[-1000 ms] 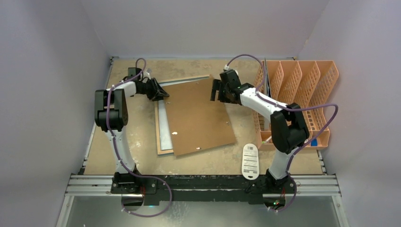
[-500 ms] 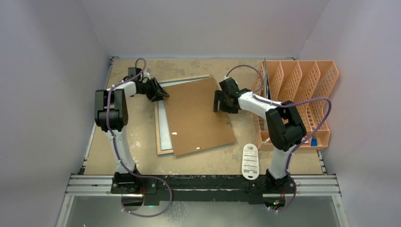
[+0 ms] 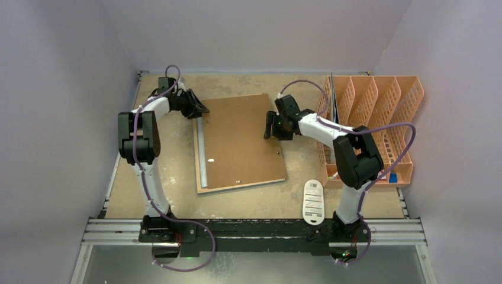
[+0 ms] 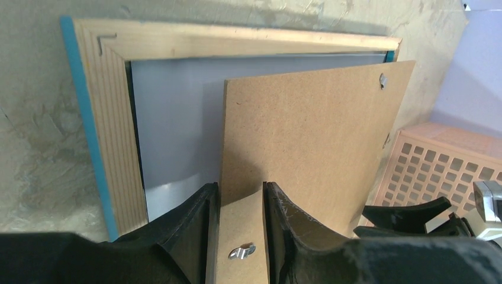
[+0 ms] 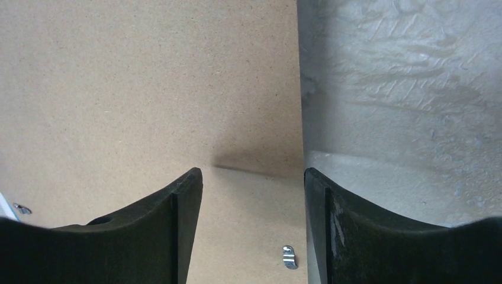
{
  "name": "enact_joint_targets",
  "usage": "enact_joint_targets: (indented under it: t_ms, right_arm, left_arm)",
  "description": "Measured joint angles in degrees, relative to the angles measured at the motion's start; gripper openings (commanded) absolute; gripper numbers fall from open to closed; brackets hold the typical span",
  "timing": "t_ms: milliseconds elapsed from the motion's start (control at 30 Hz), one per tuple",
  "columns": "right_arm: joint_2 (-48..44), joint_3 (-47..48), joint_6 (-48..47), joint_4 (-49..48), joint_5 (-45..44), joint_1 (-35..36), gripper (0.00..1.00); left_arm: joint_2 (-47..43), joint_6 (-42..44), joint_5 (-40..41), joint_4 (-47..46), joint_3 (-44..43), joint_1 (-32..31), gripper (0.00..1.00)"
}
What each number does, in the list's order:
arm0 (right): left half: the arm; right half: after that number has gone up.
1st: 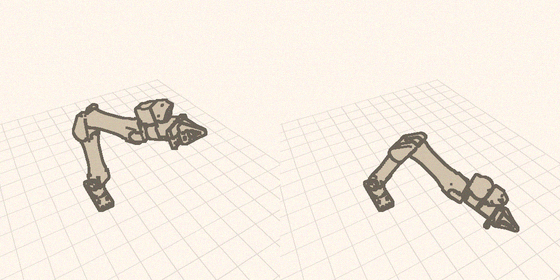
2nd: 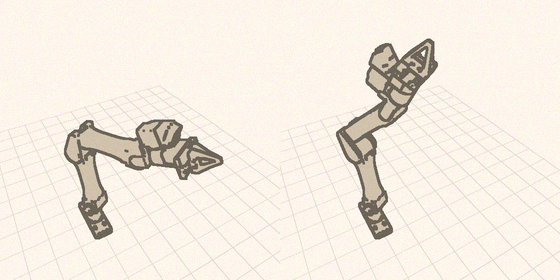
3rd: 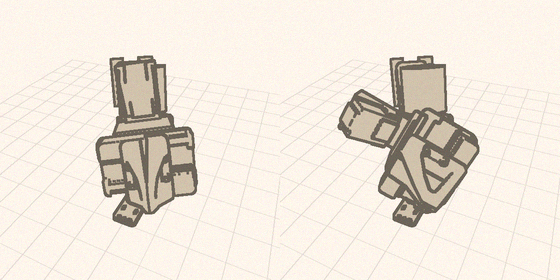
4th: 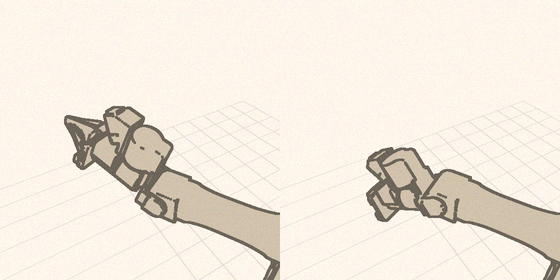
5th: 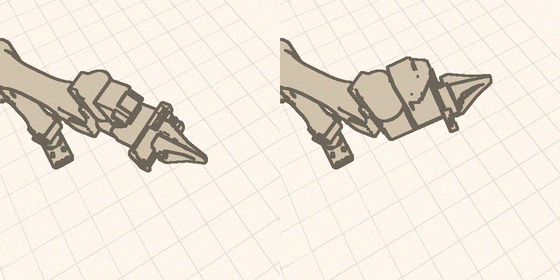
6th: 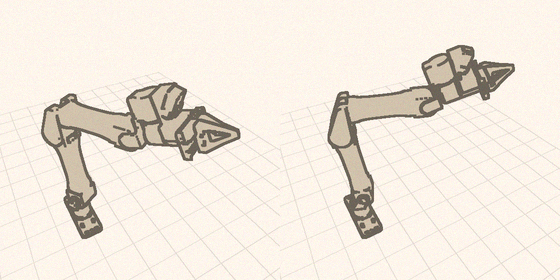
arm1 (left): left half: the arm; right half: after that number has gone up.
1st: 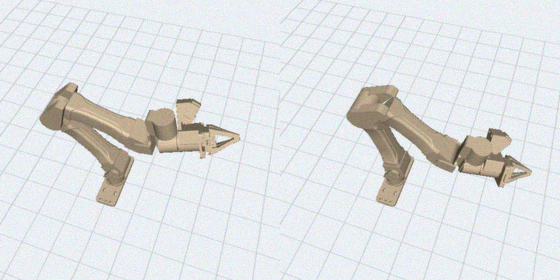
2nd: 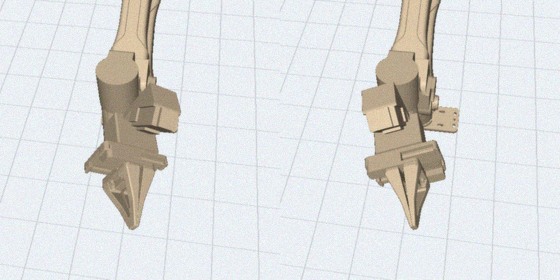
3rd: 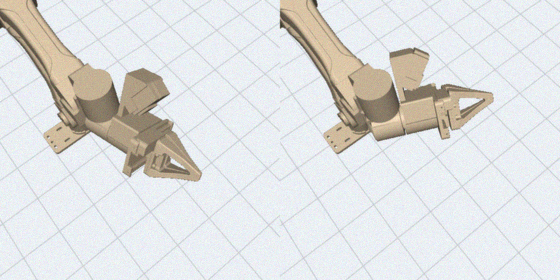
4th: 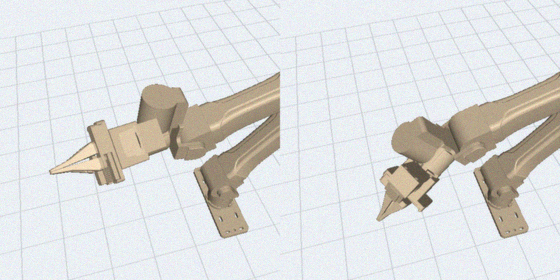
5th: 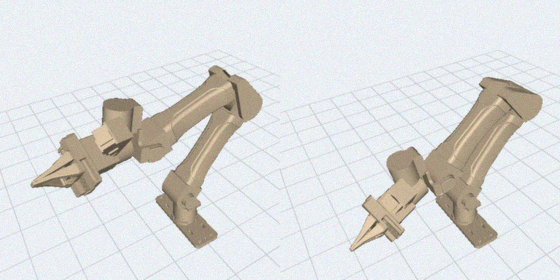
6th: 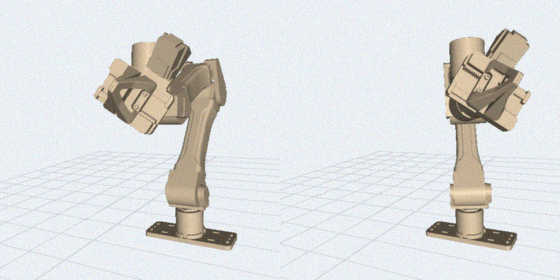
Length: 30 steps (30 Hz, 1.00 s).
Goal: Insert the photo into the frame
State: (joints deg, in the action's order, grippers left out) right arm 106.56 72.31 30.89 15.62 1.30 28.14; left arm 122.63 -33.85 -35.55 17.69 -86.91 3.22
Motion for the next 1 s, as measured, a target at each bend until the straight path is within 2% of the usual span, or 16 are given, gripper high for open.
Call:
enact_joint_targets:
  t_ms: [333,467,633,800,1000]
  right_arm:
    - [2.95,2.82,-0.04,-1.44,1.46,-0.02,0.65]
    - [4.13,3.76,-0.11,-1.4,1.53,-0.04,0.65]
    - [4.5,4.94,-0.26,-1.05,1.42,-0.02,0.66]
    - [4.5,5.46,-0.28,-0.74,1.42,-0.02,0.66]
    - [4.59,6.12,-0.33,-0.55,0.92,-0.02,0.64]
  left_arm:
    - [0.7,0.0,4.09,1.57,-3.28,0.2,0.37]
    - [0.7,0.44,5.9,5.07,-3.87,0.2,0.52]
    - [0.7,1.77,9.44,11.67,-7.21,0.17,0.63]
    - [0.46,3.8,14.43,16.37,-11.89,0.26,0.65]
    - [-1.9,5.57,16.55,17.84,-11.5,0.7,0.66]
